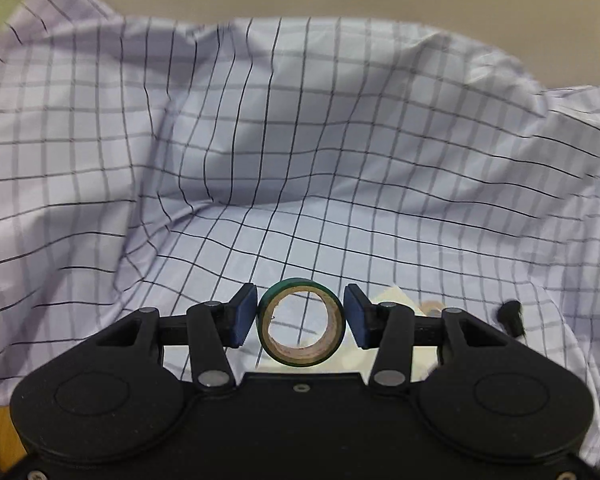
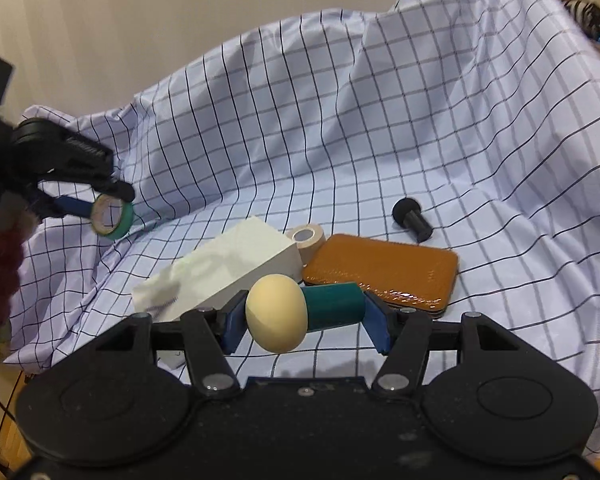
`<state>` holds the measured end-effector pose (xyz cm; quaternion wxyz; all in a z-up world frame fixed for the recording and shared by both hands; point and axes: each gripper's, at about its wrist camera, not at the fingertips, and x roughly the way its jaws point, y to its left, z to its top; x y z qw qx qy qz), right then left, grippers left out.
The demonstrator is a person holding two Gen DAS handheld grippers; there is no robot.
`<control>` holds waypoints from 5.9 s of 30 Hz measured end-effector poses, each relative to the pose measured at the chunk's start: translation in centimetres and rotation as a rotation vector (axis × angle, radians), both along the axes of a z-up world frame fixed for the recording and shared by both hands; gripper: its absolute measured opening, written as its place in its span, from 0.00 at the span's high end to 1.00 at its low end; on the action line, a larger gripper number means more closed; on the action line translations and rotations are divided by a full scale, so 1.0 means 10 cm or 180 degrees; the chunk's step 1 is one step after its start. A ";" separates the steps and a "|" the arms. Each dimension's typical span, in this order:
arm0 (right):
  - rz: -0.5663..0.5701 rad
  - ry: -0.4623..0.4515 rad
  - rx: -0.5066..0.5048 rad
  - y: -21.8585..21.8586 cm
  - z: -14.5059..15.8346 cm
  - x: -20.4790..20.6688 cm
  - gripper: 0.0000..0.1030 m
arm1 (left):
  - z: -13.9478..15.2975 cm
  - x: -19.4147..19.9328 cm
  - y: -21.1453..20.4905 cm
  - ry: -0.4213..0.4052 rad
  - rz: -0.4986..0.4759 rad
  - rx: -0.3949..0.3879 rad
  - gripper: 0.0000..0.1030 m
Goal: Organize soft objects
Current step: 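Carry the green tape and wooden ball into the basket and open both tools, then lift both tools from the basket toward the beige tape and black knob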
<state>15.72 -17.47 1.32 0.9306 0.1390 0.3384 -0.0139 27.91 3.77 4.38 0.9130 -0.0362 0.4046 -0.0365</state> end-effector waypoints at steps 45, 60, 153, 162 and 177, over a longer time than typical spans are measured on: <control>-0.0317 -0.0149 0.0001 -0.02 0.28 -1.85 0.43 | -0.64 -2.49 -0.38 0.0331 -0.0321 -0.0033 0.55; -0.0348 0.0136 -0.0059 0.03 0.13 -1.81 0.43 | -0.60 -2.61 -0.19 0.0133 -0.0040 -0.0194 0.36; -0.0453 0.0666 -0.0216 -0.37 0.04 -0.96 0.26 | -0.56 -2.02 -0.38 0.0431 -0.0397 0.0190 0.13; -0.0361 0.0604 -0.0358 -0.48 0.07 -0.16 0.26 | -0.68 -1.53 -0.55 0.0532 -0.0520 0.0201 0.13; 0.0079 0.0836 -0.0396 -0.43 -0.21 1.69 0.26 | -0.97 -0.89 -0.71 0.0734 -0.0615 0.0114 0.13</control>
